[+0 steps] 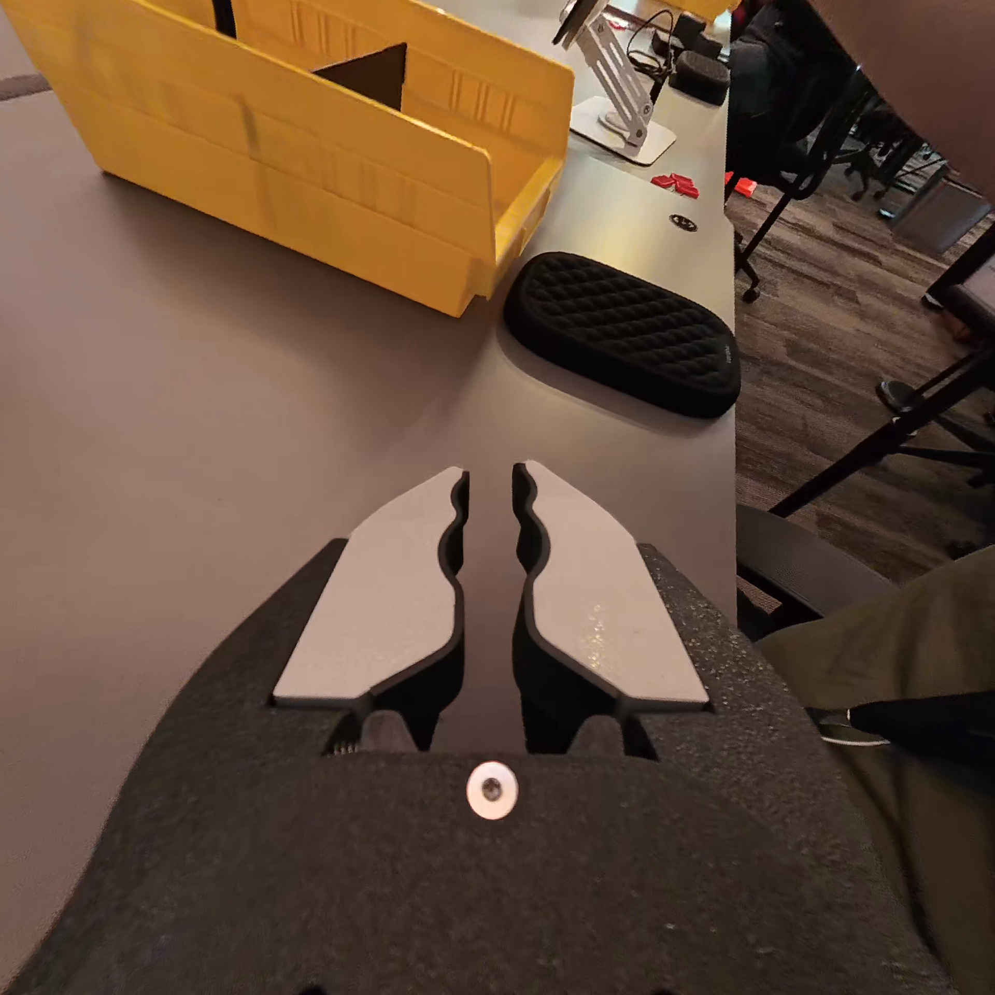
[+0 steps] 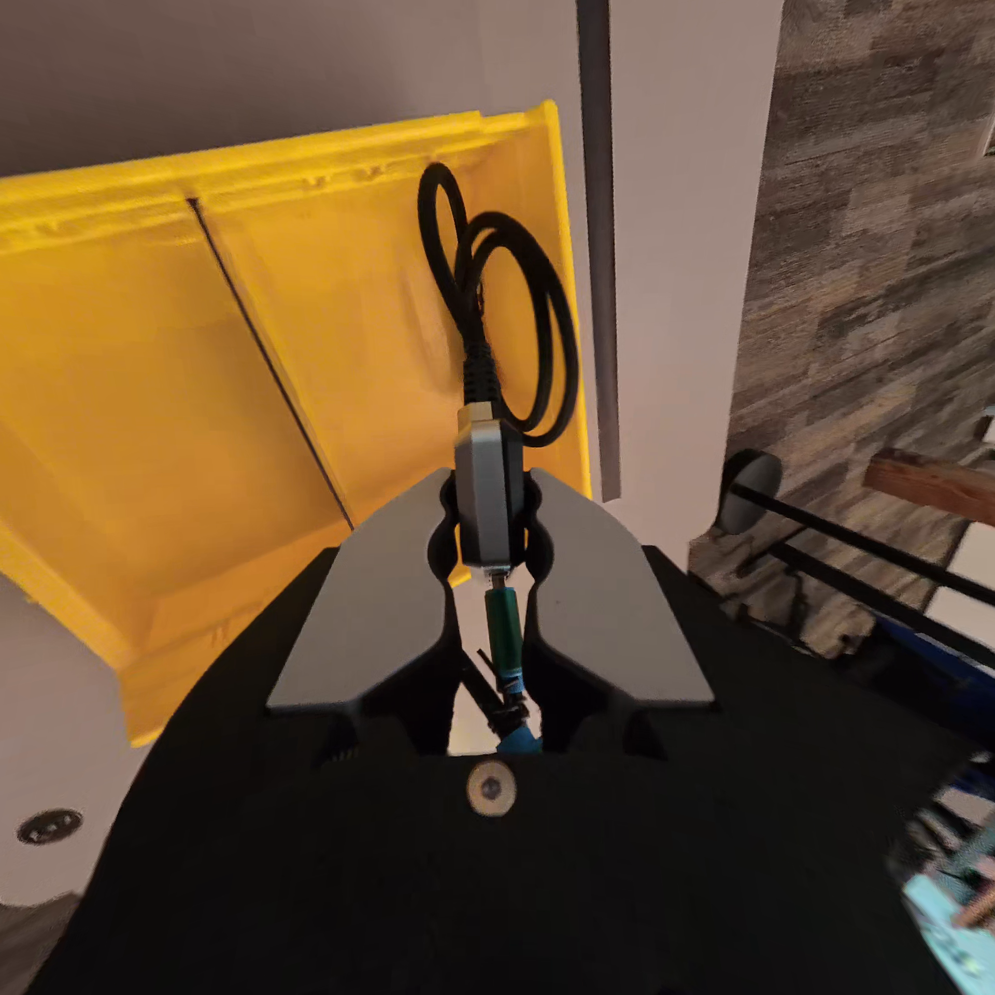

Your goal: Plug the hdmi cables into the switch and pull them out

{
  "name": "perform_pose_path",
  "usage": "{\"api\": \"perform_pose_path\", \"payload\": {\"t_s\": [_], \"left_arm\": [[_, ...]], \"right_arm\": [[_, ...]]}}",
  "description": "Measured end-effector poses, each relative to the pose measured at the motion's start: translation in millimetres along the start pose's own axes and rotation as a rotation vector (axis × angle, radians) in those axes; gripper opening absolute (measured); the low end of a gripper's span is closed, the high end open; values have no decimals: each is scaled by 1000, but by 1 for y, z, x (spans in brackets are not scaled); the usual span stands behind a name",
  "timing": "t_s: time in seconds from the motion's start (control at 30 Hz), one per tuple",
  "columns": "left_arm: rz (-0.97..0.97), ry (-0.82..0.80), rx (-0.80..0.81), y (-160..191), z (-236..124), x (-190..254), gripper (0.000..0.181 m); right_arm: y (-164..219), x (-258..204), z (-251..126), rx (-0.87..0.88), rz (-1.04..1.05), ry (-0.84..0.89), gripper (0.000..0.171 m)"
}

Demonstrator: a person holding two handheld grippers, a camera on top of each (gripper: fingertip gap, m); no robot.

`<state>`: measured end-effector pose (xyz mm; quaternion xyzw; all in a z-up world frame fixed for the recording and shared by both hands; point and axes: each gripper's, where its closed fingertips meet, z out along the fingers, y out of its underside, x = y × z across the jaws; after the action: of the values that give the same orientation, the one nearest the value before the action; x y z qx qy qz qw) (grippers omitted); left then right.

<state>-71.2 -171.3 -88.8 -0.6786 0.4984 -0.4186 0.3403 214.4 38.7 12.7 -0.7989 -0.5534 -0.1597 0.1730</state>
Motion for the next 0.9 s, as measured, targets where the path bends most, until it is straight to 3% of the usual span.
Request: {"api": "perform_pose_path", "payload": {"t_s": [0.5,0.73,0.9], "left_arm": [[13,26,-34,6,7,8,15],[22,35,-46,8,8,11,15],[21,34,-59,11,8,11,15]], "right_arm": [[-15,24,28,126,98,191,23],[-5,5,44,24,111,88,23],[8,10,49,-83,164,91,36]]}}
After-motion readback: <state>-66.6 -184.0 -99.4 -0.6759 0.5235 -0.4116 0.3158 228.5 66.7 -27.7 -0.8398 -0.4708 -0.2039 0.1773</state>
